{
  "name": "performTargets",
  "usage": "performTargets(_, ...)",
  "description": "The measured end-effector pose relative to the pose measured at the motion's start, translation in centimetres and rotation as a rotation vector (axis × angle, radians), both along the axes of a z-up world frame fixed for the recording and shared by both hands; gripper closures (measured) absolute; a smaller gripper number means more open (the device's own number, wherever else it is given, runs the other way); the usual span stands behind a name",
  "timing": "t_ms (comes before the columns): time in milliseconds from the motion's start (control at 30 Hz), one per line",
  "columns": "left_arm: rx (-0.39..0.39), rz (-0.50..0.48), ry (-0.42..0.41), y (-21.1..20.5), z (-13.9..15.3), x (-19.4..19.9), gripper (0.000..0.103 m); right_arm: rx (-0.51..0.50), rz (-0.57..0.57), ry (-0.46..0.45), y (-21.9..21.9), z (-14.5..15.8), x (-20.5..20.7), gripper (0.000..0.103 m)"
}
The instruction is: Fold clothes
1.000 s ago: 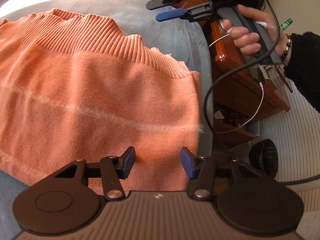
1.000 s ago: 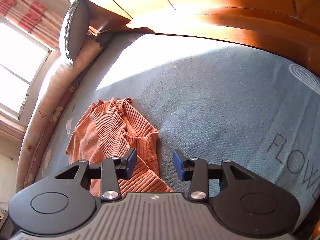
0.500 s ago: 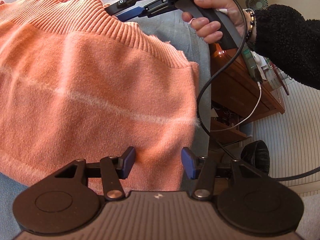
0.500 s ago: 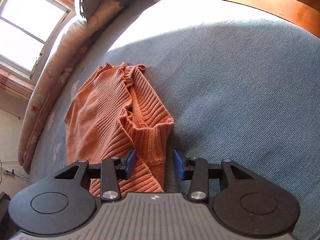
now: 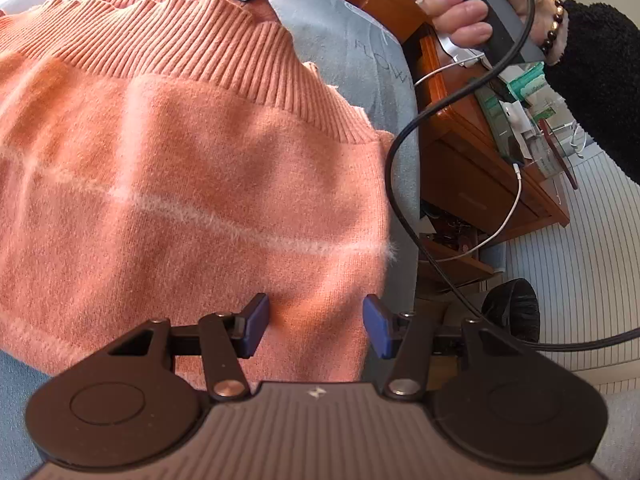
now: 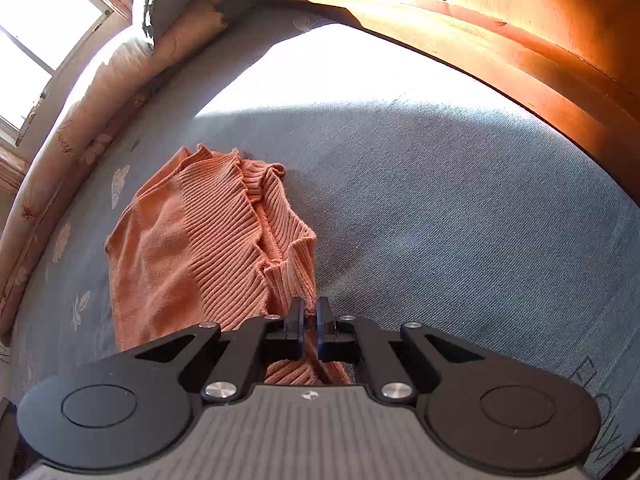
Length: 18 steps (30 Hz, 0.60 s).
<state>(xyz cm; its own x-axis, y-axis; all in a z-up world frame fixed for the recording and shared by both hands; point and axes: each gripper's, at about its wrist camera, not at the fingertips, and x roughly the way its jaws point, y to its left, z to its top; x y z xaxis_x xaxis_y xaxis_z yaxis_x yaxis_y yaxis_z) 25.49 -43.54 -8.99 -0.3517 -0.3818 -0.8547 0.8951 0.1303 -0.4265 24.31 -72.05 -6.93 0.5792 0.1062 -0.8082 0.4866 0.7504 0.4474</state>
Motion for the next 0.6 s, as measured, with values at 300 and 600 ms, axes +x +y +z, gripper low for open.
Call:
performTargets(300, 0.002, 0.0, -0.017, 0.1, -0.2, -0.1, 0.051, 0.003, -0.127, 0.018, -1.2, -2.5, -2.0, 0.086)
performTargets(600, -0.083, -0.053, -0.031, -1.1, 2.3, -0.6, 0.051, 0.257, -0.357, 0.021, 0.3, -3.5, -12.9, 0.06)
